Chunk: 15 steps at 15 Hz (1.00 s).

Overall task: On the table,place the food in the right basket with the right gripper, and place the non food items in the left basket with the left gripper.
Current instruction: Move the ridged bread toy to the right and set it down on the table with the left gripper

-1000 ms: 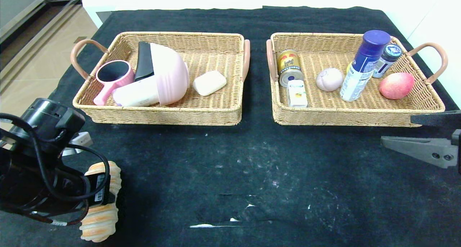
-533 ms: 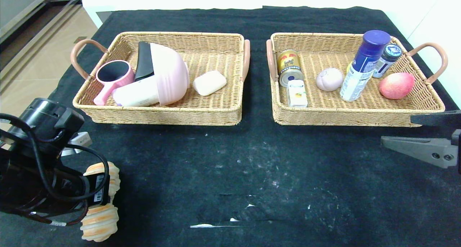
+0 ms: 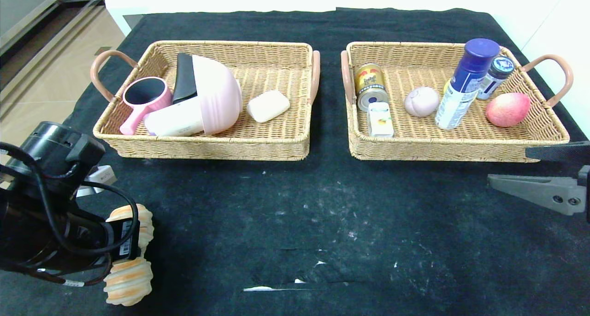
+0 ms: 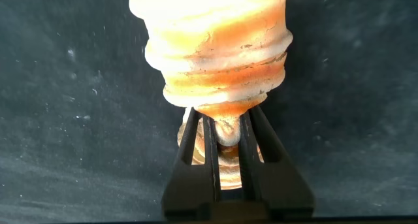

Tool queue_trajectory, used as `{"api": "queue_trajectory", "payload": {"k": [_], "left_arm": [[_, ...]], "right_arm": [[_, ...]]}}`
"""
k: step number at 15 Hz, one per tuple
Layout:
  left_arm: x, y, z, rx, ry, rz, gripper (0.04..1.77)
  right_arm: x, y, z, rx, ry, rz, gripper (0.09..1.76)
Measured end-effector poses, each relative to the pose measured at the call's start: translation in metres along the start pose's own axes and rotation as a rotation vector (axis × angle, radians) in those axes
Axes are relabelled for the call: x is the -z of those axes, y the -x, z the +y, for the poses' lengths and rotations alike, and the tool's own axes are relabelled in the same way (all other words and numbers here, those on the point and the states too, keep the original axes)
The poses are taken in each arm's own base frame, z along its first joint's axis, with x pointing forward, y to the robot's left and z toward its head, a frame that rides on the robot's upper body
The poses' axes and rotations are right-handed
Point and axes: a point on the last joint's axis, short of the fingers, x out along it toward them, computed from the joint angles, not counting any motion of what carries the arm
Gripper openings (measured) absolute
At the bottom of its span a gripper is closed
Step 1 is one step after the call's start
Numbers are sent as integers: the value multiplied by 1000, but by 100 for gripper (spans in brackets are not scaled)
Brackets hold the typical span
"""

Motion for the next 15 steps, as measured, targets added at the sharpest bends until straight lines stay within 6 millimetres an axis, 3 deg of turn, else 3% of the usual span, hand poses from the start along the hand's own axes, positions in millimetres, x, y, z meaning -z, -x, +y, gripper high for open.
{"api": "queue_trajectory", "payload": {"k": [7,15], "left_arm": [[-11,32,-19,110,-43,-105,27],[-1,68,-93,351,-185,-130,27]], "right_arm": [[0,0,0,1,0,0,171],[-2,1,-2,11,-2,-7,171]]}}
